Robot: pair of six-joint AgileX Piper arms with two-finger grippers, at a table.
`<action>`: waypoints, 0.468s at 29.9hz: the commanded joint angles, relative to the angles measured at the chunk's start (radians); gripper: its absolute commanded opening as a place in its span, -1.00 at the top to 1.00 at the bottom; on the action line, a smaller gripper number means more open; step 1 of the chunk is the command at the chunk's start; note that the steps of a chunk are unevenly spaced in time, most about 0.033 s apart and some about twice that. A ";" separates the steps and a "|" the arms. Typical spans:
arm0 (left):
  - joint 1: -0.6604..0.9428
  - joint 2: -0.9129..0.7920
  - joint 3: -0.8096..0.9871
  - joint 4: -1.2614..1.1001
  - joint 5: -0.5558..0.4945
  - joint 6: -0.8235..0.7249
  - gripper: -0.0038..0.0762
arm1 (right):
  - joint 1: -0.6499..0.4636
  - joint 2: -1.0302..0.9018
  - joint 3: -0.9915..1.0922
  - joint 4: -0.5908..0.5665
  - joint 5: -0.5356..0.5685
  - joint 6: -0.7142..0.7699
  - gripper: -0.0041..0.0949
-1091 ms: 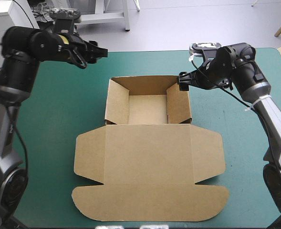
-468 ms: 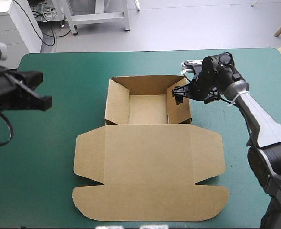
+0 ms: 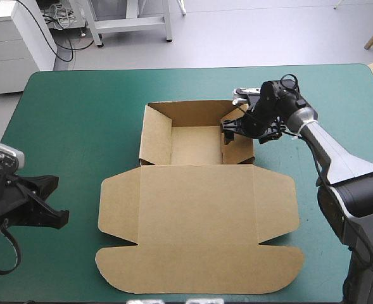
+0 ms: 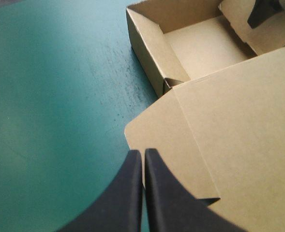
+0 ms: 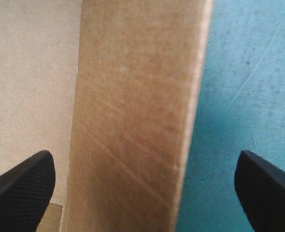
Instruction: Fold the box
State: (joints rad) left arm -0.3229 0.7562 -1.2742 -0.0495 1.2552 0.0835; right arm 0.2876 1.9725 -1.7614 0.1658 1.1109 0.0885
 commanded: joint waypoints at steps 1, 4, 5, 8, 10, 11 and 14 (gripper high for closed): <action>0.000 -0.034 0.045 0.000 0.005 -0.008 0.92 | -0.002 -0.042 -0.027 0.024 -0.020 -0.024 -0.96; 0.000 -0.056 0.082 0.000 0.005 -0.008 0.92 | -0.002 -0.042 -0.027 0.025 -0.014 -0.026 -0.91; 0.000 -0.058 0.092 0.000 0.005 -0.008 0.92 | -0.002 -0.042 -0.027 0.025 -0.012 -0.026 -0.86; 0.000 -0.061 0.101 0.000 0.009 -0.008 0.92 | -0.002 -0.042 -0.027 0.025 -0.002 -0.026 -0.47; 0.000 -0.061 0.101 0.000 0.007 -0.008 0.92 | -0.002 -0.042 -0.027 0.025 0.007 -0.031 -0.04; 0.000 -0.061 0.101 0.000 0.005 -0.008 0.92 | -0.002 -0.042 -0.027 0.023 0.012 -0.035 0.25; 0.000 -0.061 0.101 0.000 0.005 -0.008 0.92 | -0.002 -0.042 -0.027 0.023 0.014 -0.048 0.94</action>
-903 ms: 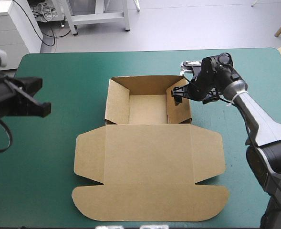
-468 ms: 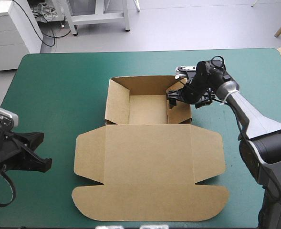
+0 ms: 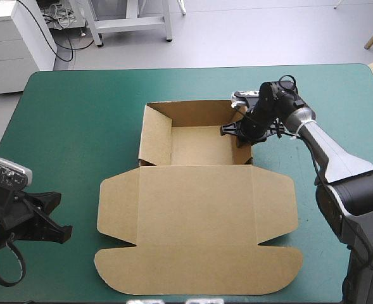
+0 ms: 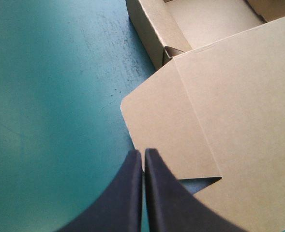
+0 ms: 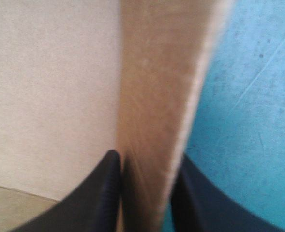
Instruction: Fold the box
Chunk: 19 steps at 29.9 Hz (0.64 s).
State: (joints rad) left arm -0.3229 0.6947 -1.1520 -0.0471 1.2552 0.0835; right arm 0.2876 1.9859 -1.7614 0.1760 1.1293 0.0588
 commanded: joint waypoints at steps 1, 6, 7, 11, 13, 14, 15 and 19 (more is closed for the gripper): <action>0.000 0.001 -0.022 -0.002 0.005 -0.008 0.92 | -0.002 -0.056 -0.027 0.013 -0.006 -0.022 0.92; 0.000 0.001 -0.022 -0.002 0.005 -0.008 0.92 | -0.008 -0.057 -0.051 0.009 -0.006 -0.034 0.92; 0.000 0.001 -0.022 -0.002 0.010 -0.008 0.92 | -0.017 -0.057 -0.070 0.007 -0.001 -0.051 0.92; 0.000 0.001 -0.022 -0.004 0.018 -0.008 0.92 | -0.094 -0.059 -0.190 -0.016 0.040 -0.079 0.92; 0.000 0.001 -0.022 -0.004 0.018 -0.008 0.92 | -0.146 -0.060 -0.242 -0.037 0.040 -0.084 0.94; 0.000 0.001 -0.022 -0.004 0.018 -0.008 0.92 | -0.184 -0.060 -0.271 -0.048 0.040 -0.084 0.96; 0.000 0.001 -0.022 -0.007 0.018 -0.008 0.92 | -0.223 -0.060 -0.297 -0.055 0.040 -0.089 0.96; 0.000 0.003 -0.022 -0.018 0.018 -0.008 0.92 | -0.387 -0.060 -0.336 -0.070 0.040 -0.117 0.96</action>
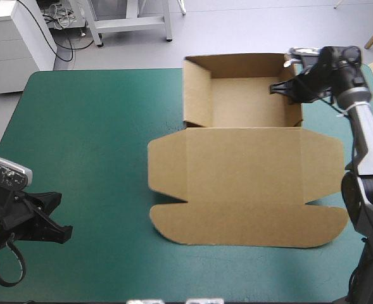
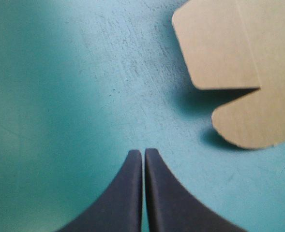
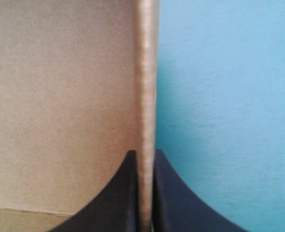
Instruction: Fold the box
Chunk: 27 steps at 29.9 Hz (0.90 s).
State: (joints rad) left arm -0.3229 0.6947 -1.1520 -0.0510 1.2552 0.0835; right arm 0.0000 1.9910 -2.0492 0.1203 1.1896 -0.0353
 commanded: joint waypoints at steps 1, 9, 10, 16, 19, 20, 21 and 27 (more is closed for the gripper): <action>0.000 0.003 -0.022 -0.015 0.018 -0.008 0.92 | -0.140 -0.063 -0.048 -0.031 -0.020 -0.023 0.96; 0.000 0.003 -0.022 -0.013 0.018 -0.008 0.92 | -0.412 -0.011 -0.044 -0.091 -0.024 -0.001 0.96; 0.000 0.003 -0.022 -0.013 0.018 -0.008 0.92 | -0.432 -0.004 -0.044 -0.091 -0.021 -0.003 0.96; 0.000 0.003 -0.022 -0.025 0.013 -0.008 0.92 | -0.529 0.035 -0.042 -0.079 -0.021 -0.070 0.78; 0.000 0.003 -0.022 -0.036 0.009 -0.008 0.92 | -0.549 0.036 -0.042 -0.079 -0.021 -0.098 0.35; 0.000 0.003 -0.022 -0.044 0.007 -0.008 0.92 | -0.554 0.036 -0.042 -0.089 -0.021 -0.098 0.08; 0.000 0.003 -0.022 -0.048 0.007 -0.008 0.92 | -0.555 0.036 -0.042 -0.094 -0.021 -0.098 -0.17; 0.000 0.003 -0.022 -0.048 0.005 -0.008 0.92 | -0.557 0.030 -0.042 -0.164 -0.018 -0.069 -0.98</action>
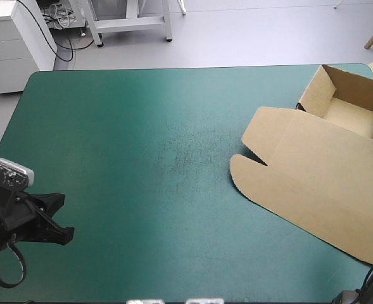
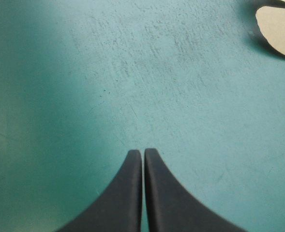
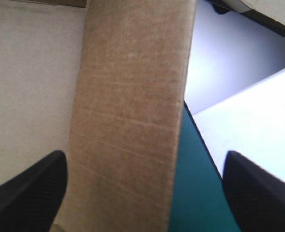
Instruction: Fold the box
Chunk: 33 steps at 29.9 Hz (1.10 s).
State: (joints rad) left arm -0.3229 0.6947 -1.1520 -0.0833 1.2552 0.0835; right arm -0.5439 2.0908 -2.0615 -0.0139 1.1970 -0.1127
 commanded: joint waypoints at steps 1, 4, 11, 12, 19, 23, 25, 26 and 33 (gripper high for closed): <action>0.000 0.003 -0.022 -0.016 0.005 -0.008 0.92 | -0.013 -0.080 -0.030 -0.027 -0.026 0.010 -0.98; 0.000 0.003 -0.022 -0.016 0.005 -0.008 0.92 | -0.007 -0.133 -0.030 -0.016 -0.026 0.010 -0.95; 0.000 0.003 -0.022 -0.014 0.003 -0.008 0.92 | 0.025 -0.328 -0.014 0.257 -0.026 -0.052 -0.95; 0.000 0.003 -0.022 -0.018 0.003 -0.008 0.92 | 0.043 -0.357 -0.005 0.269 -0.026 -0.052 -0.92; 0.000 0.003 -0.022 -0.024 0.003 -0.008 0.92 | 0.255 -0.529 0.143 0.280 -0.028 -0.033 -0.16; 0.000 0.003 -0.022 -0.060 0.006 -0.008 0.92 | 0.414 -0.606 0.267 0.280 -0.044 -0.090 0.66; 0.000 0.003 -0.022 -0.071 0.014 -0.008 0.92 | 0.484 -0.638 0.324 0.280 -0.045 -0.090 0.96; 0.000 0.003 -0.022 -0.071 0.011 -0.003 0.92 | 0.513 -0.653 0.354 0.280 -0.044 -0.095 0.95; 0.000 0.003 -0.022 -0.071 0.016 0.007 0.92 | 0.597 -0.788 0.569 0.274 -0.110 -0.112 0.95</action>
State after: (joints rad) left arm -0.3229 0.6947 -1.1520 -0.1336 1.2552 0.0911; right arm 0.0420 1.3982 -1.5454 0.2591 1.1646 -0.2121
